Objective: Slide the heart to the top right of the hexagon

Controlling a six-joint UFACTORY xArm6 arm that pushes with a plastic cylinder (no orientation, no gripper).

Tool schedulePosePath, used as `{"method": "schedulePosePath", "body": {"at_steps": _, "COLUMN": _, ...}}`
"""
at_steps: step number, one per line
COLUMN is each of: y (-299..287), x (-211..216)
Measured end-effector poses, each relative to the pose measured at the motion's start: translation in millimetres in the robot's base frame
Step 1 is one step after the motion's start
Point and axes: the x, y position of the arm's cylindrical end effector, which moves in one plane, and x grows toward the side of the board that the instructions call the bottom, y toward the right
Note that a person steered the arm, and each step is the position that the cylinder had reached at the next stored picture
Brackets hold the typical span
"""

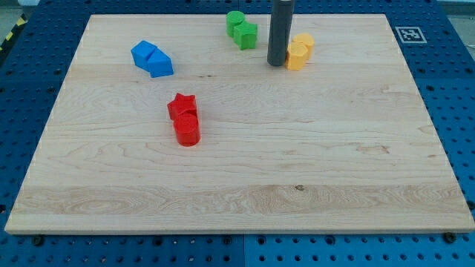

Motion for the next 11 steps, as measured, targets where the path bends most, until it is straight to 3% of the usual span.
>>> {"method": "schedulePosePath", "body": {"at_steps": 1, "y": 0.0, "x": 23.6}}
{"method": "schedulePosePath", "body": {"at_steps": 3, "y": 0.3, "x": 24.7}}
{"method": "schedulePosePath", "body": {"at_steps": 11, "y": 41.8, "x": -58.0}}
